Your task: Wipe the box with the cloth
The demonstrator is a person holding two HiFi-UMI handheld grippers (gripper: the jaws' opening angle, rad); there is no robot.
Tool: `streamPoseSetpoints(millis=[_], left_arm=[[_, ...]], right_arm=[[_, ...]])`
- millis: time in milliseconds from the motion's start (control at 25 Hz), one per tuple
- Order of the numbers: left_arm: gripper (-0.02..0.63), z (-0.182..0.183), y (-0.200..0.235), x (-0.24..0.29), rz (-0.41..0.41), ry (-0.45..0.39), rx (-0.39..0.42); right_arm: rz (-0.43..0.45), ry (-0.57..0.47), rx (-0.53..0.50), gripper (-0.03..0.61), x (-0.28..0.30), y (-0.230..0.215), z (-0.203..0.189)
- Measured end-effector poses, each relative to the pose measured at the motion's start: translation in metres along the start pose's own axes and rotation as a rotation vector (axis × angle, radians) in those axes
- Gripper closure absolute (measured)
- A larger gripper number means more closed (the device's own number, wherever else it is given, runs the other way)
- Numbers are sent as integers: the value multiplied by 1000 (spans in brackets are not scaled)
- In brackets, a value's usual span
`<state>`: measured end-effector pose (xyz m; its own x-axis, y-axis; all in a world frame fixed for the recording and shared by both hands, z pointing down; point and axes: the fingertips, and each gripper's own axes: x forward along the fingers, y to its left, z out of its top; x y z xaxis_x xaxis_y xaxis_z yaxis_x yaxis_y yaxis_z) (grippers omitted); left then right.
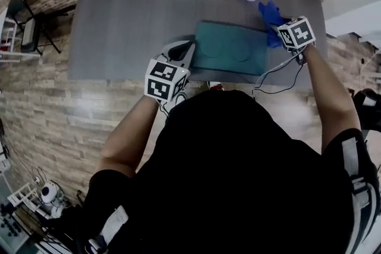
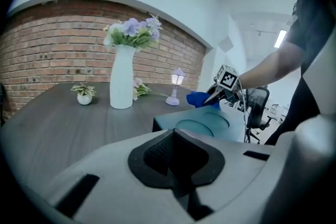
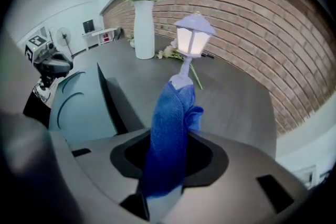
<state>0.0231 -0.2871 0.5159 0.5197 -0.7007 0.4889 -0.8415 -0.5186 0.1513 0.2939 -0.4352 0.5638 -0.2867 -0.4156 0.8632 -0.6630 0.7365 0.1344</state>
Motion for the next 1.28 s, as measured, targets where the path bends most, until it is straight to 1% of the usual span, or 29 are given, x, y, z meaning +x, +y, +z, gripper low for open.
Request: streamPoseSetpoints(millis=[120,360,520,640,720,800,880,1000,1120,1280], left_arm=[[604,1,-8,3,-55,12,26],[603,-6,-14,-2,-149,21,75],[603,-15,-19,-6,-210,25,86],[603,-25,-21,-11,-249,32,84],[603,-31,-20,-17,-264,37,79],[603,-39,-16,-25,-269,39,72],[603,-47,-8,-34,-256,39,46],[603,-52,5,-46,-219,32,-24],[603,-52,18,-59,-170,12,-63],[603,-52,44,-84,-83,-18,-98]], right_arm=[[12,-11,59,433,-12,16,-23],[53,-10,138,433,-35,82,-61],[96,36,159,433,-56,132,-103],[126,41,225,433,-73,168,-131],[141,50,263,433,-85,186,-148],[130,77,278,433,-95,195,-162],[86,97,298,433,-105,189,-171],[2,93,348,433,-117,151,-161],[-78,90,336,433,-120,106,-124],[-120,112,277,433,-98,76,-64]])
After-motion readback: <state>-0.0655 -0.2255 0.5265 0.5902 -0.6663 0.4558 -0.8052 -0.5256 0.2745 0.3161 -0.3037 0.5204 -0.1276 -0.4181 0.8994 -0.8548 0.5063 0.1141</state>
